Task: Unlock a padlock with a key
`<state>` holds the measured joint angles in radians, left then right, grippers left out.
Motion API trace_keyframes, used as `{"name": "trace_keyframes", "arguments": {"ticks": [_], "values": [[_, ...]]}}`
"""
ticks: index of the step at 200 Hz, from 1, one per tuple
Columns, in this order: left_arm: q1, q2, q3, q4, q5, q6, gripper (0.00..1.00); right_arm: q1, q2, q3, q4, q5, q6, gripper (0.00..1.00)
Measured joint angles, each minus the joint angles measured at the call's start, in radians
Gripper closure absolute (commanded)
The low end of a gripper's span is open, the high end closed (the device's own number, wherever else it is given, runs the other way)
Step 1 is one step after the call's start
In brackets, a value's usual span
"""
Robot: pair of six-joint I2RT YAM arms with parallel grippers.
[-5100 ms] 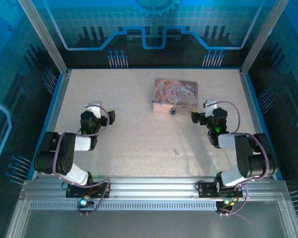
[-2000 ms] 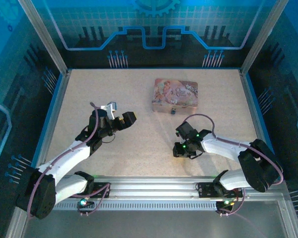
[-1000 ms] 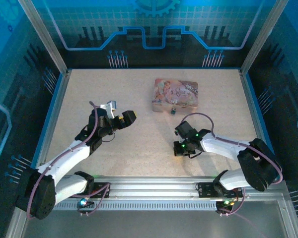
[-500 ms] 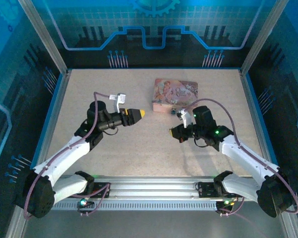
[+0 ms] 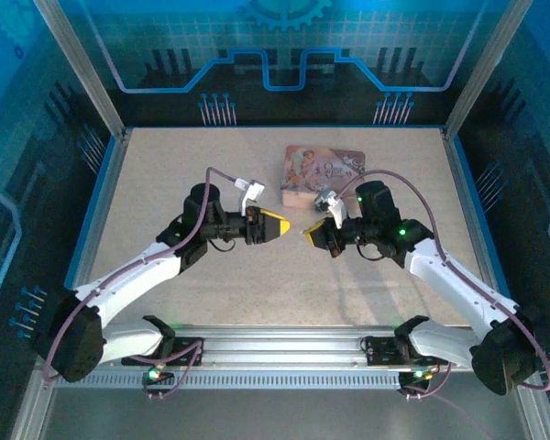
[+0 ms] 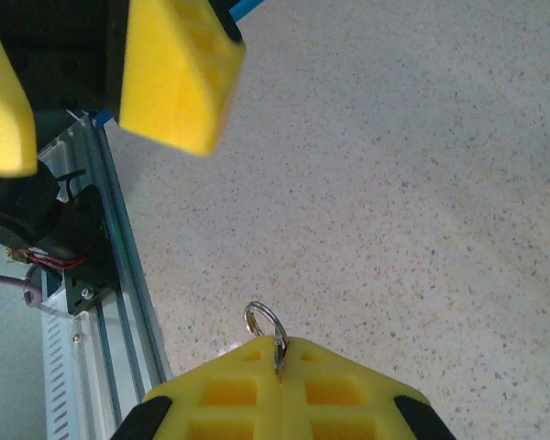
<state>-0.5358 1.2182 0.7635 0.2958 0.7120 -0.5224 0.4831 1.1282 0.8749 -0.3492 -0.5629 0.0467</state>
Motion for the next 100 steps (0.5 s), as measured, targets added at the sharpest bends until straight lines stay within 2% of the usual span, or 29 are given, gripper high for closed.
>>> {"name": "trace_keyframes", "arguments": {"ticks": [41, 67, 100], "values": [[-0.043, 0.047, 0.014, -0.014, 0.003, 0.029, 0.53, 0.007, 0.000, 0.004, 0.013, -0.006, 0.001, 1.00], [-0.049, 0.060, 0.014, -0.031, -0.001, 0.037, 0.49, 0.010, 0.001, 0.004, 0.008, 0.005, 0.004, 1.00], [-0.049, 0.049, 0.014, -0.082, -0.056, 0.076, 0.47, 0.010, 0.075, 0.030, -0.082, 0.053, 0.005, 1.00]]}}
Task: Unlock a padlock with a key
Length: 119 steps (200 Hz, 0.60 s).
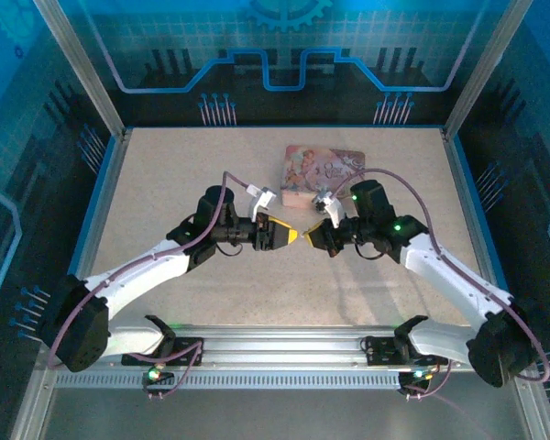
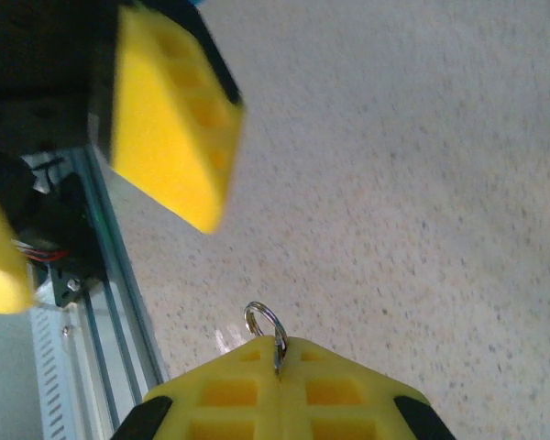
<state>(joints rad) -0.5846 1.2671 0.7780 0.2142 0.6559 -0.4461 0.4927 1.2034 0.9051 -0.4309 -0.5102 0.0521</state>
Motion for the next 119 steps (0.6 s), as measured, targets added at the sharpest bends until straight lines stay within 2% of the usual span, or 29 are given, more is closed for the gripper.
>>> {"name": "trace_keyframes", "arguments": {"ticks": [66, 119], "values": [[0.000, -0.201, -0.003, -0.112, -0.218, 0.090, 0.44, 0.083, 0.364, 0.103, -0.339, 0.094, -0.020, 1.00], [0.000, -0.313, -0.035, -0.148, -0.354, 0.135, 0.44, 0.118, 0.553, 0.212, -0.475, 0.129, -0.056, 1.00]]}}
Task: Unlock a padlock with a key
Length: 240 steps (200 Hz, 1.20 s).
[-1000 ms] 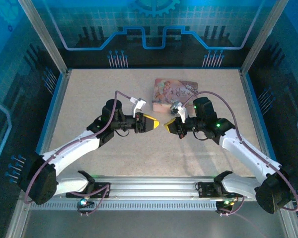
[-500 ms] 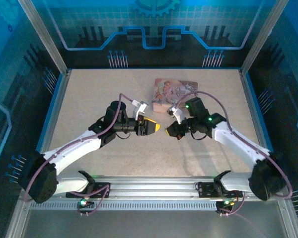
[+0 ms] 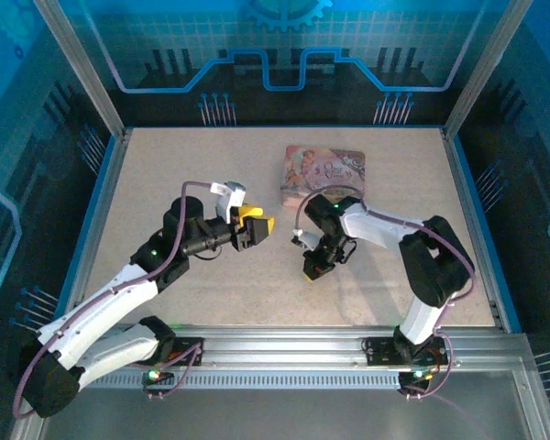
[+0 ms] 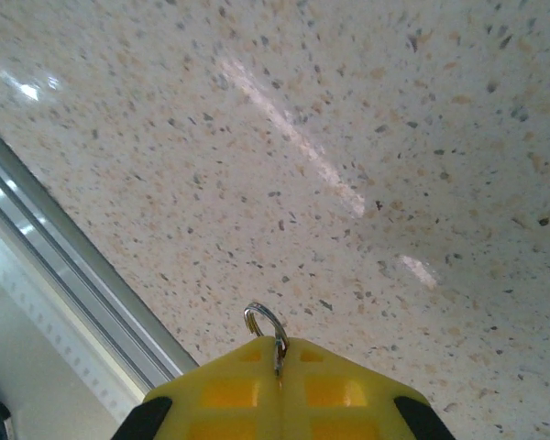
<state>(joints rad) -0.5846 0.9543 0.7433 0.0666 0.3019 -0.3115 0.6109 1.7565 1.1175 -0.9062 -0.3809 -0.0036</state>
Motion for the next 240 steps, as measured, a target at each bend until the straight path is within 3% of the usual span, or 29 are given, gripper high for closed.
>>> {"name": "trace_keyframes", "arguments": {"ticks": [26, 51, 90, 153, 240], "values": [[0.000, 0.001, 0.000, -0.017, -0.021, 0.008, 0.44, 0.005, 0.080, 0.042, -0.042, 0.032, -0.013, 0.95], [0.000, 0.013, 0.000, -0.018, -0.022, 0.008, 0.44, 0.005, 0.111, 0.064, -0.057, 0.076, -0.017, 0.72], [0.000, 0.033, 0.000, -0.018, -0.022, 0.008, 0.44, 0.003, 0.071, 0.084, -0.042, 0.134, 0.003, 0.54], [0.000, 0.032, 0.000, -0.018, -0.030, 0.008, 0.44, -0.002, -0.008, 0.020, 0.020, 0.109, 0.080, 0.58], [0.000, 0.024, 0.000, -0.018, -0.037, 0.008, 0.44, -0.002, -0.060, -0.149, 0.188, 0.051, 0.301, 0.60]]}}
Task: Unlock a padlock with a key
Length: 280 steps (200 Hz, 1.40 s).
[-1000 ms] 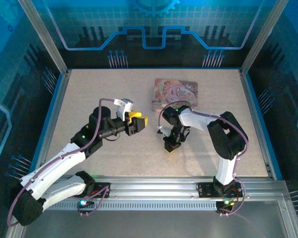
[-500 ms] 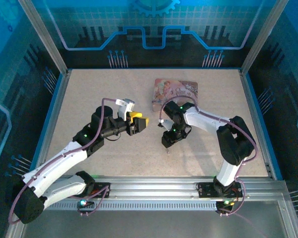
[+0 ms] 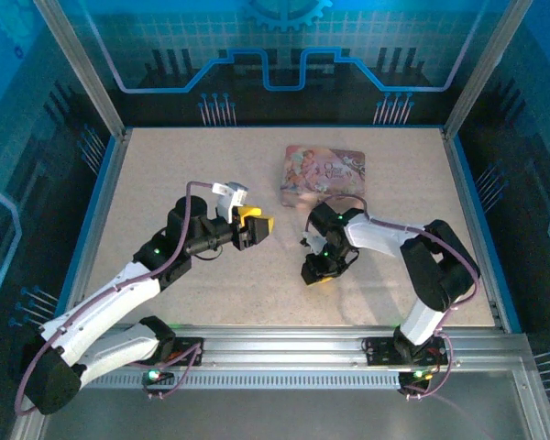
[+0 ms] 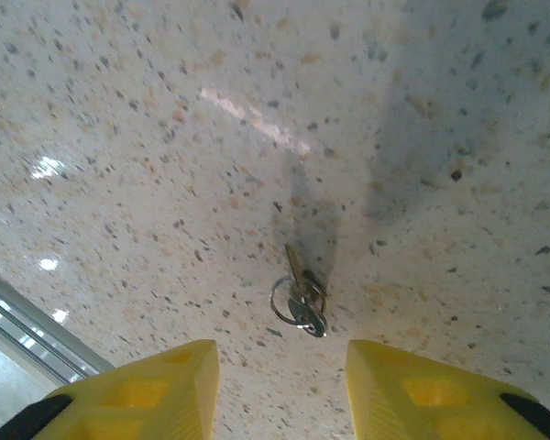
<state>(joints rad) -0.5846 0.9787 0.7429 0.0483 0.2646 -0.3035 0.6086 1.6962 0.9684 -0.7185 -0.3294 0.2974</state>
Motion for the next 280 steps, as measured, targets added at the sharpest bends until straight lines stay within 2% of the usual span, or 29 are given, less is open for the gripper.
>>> {"name": "trace_keyframes", "arguments": {"ticks": [148, 228, 280], "values": [[0.000, -0.010, 0.000, -0.014, 0.000, 0.000, 0.43, 0.006, 0.000, -0.053, 0.054, 0.000, 0.066, 0.73], [0.000, -0.010, 0.000, -0.015, 0.000, 0.000, 0.43, 0.006, 0.000, -0.053, 0.055, 0.008, 0.077, 0.75], [0.000, -0.010, 0.000, -0.015, 0.000, 0.000, 0.43, 0.007, 0.006, -0.053, 0.062, 0.017, 0.091, 0.87]]}}
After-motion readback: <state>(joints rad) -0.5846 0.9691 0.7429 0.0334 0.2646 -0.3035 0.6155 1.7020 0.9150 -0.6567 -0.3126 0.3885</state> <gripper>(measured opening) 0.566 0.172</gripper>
